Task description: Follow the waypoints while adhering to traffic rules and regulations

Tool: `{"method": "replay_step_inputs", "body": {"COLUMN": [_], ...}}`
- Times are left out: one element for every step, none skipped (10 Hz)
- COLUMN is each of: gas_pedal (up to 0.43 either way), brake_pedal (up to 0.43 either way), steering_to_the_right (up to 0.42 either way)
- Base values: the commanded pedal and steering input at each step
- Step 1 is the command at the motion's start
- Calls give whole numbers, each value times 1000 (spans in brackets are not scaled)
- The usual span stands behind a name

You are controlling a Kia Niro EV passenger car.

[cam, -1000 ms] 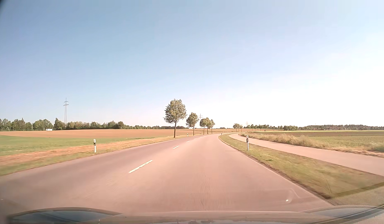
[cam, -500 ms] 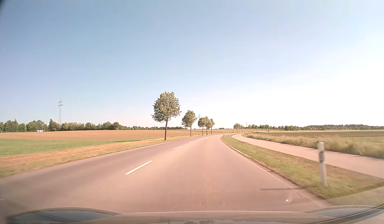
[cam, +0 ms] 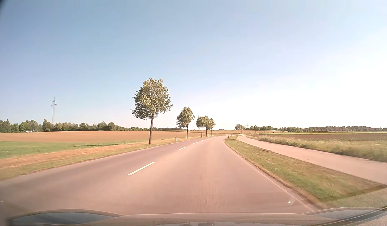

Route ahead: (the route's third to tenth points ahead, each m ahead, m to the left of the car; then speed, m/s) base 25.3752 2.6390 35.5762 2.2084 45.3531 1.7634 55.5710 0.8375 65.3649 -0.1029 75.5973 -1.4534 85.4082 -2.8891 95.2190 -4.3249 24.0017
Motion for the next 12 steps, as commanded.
{"method": "replay_step_inputs", "body": {"gas_pedal": [287, 287, 287, 287, 287, 287, 287, 287, 287, 287, 287, 287], "brake_pedal": [12, 12, 12, 12, 12, 12, 12, 12, 12, 12, 6, 12], "steering_to_the_right": [6, 6, 6, 7, 8, 9, 10, 10, 11, 12, 13, 16]}}
